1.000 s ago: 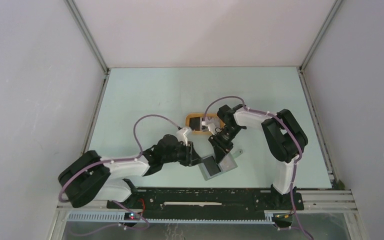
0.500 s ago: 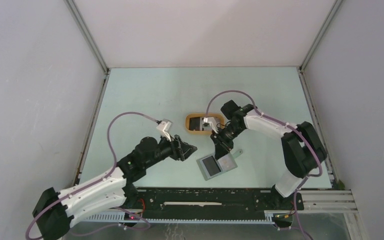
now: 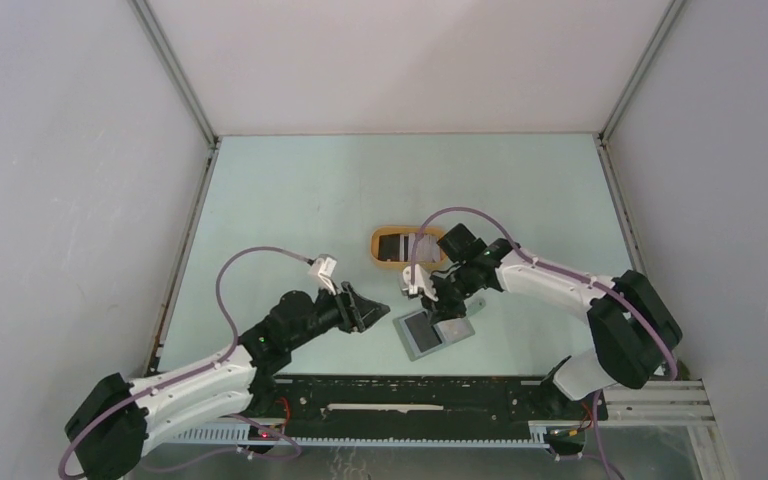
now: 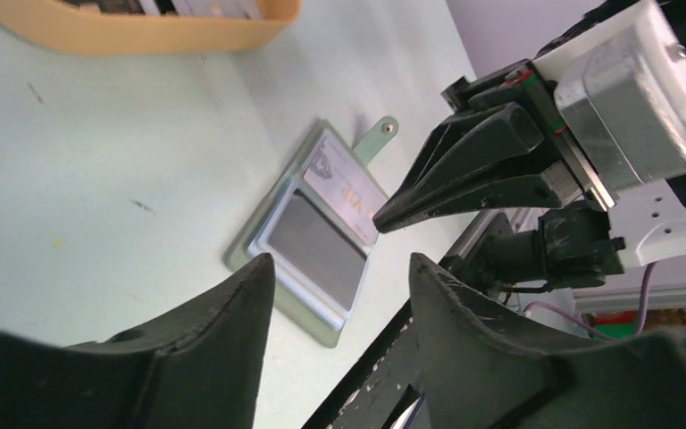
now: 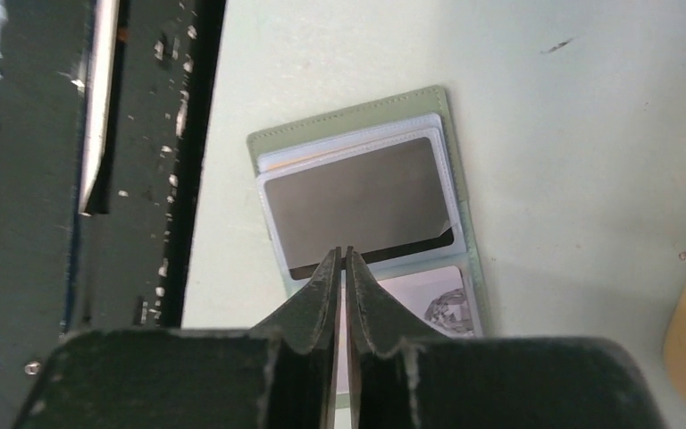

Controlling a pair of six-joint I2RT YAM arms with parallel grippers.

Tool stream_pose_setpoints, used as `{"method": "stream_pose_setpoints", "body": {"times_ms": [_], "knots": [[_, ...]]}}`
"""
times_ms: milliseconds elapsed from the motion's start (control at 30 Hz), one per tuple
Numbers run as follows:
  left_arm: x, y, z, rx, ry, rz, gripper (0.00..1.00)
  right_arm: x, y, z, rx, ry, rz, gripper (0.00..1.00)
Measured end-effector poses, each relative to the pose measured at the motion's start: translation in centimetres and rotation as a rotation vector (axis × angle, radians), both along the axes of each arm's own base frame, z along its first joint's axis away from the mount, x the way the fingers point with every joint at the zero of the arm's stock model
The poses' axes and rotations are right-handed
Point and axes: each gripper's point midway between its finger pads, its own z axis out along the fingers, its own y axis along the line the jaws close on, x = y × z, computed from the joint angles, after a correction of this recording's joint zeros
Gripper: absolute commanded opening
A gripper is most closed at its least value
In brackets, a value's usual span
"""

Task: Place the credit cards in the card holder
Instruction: Insert the credit card into the card holder.

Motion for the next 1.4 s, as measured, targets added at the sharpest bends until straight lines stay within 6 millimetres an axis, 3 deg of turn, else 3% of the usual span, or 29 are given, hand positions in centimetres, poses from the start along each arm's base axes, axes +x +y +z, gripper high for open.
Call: {"method": "stream_pose_setpoints", "body": {"times_ms": [133,400,600,1100,1400], "knots": [[-0.5,-0.1,-1.9,-0.003,0.062,-0.009,0.51,0.2,0.2,-1.6,-0.058,-0.078,0.043,0.07],[-0.8,-0.6,-3.0,-0.022,0.128,-0.016,0.44,0.6,-0.5,-4.3,-0.18,-0.155,0.071,0.05],[-1.2,-1.2,-4.4,-0.007,0.184,-0.048,0.32,0.5,-0.2,-5.4,-0.233,-0.202,0.099,0.04],[-2.5,-3.0,-7.3,0.006,0.314,-0.155,0.34,0.6,-0.2,-5.6,-0.25,-0.217,0.097,0.04],[-2.2,-5.1,-6.7,-0.067,0.349,-0.222,0.36,0.6,-0.2,-5.6,-0.251,-0.215,0.094,0.04]]}}
